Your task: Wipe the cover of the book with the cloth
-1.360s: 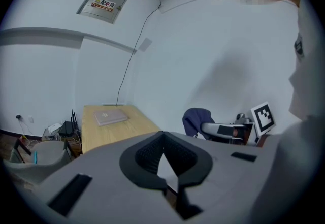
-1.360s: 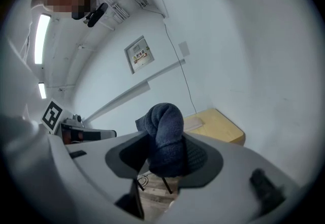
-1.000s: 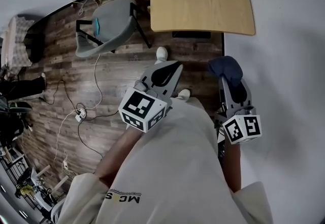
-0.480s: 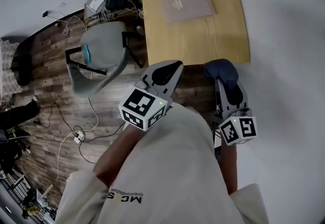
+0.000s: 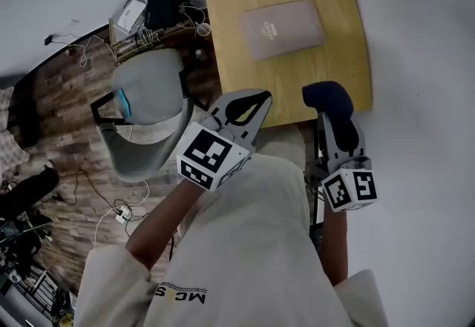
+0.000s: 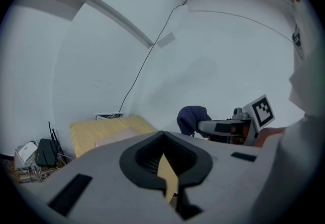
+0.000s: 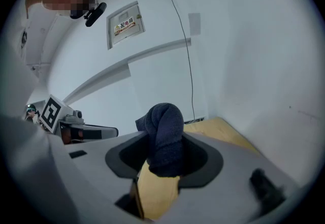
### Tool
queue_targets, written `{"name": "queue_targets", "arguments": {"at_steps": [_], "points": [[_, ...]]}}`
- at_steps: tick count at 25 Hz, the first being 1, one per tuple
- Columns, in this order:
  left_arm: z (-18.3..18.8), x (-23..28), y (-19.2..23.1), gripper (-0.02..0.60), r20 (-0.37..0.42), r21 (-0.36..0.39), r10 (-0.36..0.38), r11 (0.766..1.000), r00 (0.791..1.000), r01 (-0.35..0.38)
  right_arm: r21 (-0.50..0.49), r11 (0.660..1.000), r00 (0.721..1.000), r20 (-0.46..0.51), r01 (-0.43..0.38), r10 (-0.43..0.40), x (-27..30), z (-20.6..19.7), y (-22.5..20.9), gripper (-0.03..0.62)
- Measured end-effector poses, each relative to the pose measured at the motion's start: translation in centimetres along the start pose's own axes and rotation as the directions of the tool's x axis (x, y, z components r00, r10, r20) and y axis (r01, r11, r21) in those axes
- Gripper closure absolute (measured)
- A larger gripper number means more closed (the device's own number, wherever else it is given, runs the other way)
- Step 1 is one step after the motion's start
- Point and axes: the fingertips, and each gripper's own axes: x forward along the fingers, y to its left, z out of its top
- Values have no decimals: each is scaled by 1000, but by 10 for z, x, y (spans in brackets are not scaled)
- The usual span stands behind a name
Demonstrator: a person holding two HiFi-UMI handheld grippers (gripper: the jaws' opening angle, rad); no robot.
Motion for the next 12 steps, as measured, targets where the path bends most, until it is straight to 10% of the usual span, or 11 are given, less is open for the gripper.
{"name": "queue_targets", "arguments": {"at_steps": [12], "points": [[0, 45, 62, 572, -66, -27, 40, 999, 997, -41, -60, 994, 993, -79, -92, 87, 82, 3, -6, 418]]}}
